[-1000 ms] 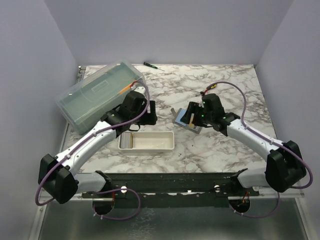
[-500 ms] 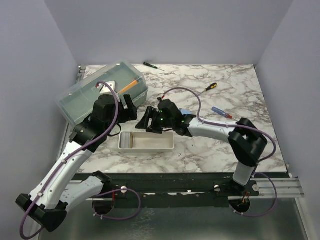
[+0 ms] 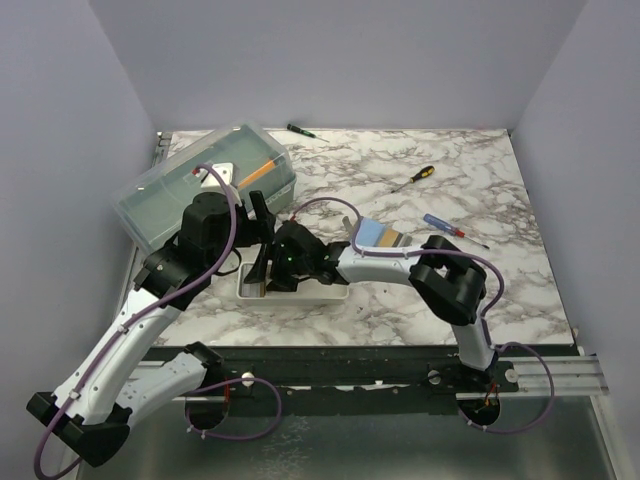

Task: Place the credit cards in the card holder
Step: Pick up the credit card from the storage box.

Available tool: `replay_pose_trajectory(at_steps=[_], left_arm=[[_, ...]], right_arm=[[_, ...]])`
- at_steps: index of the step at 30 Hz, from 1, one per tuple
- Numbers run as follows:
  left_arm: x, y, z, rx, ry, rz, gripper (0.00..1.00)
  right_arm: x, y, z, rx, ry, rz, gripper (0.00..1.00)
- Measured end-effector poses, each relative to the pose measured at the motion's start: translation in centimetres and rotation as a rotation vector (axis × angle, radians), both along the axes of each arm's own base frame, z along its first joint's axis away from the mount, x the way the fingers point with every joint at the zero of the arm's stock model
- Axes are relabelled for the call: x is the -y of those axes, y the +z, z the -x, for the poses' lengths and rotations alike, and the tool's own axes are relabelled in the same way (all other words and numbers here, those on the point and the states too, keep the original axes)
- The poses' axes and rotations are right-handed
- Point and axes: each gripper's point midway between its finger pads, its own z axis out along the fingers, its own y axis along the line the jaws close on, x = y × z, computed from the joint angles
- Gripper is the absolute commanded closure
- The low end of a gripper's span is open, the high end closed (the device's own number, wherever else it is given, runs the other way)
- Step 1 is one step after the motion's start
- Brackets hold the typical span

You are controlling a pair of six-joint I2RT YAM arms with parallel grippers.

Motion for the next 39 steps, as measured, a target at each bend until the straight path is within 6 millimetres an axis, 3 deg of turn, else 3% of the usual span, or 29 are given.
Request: replay_pose_trajectory(at_steps=[4, 19, 34, 39], left_arm=[[0.1, 0.1, 0.1, 0.007, -0.009, -0.007, 0.16], [0.0, 0.2, 0.2, 0.012, -0.012, -0.012, 0.16], [0.0, 0.2, 0.2, 0.013, -0.012, -0.011, 0.16], [0.1, 0.2, 0.2, 0.013, -0.014, -0.011, 0.16]], right_arm=[[-0.4, -1.2, 0.0, -0.021, -0.003, 0.018, 0.33], [-0.8, -0.9, -0.2, -0.017, -0.01, -0.007, 0.68], [0.1, -0.7, 0.1, 0.007, -0.028, 0.037, 0.96], [0.3, -0.5, 0.3, 0.021, -0.036, 0.065, 0.98]])
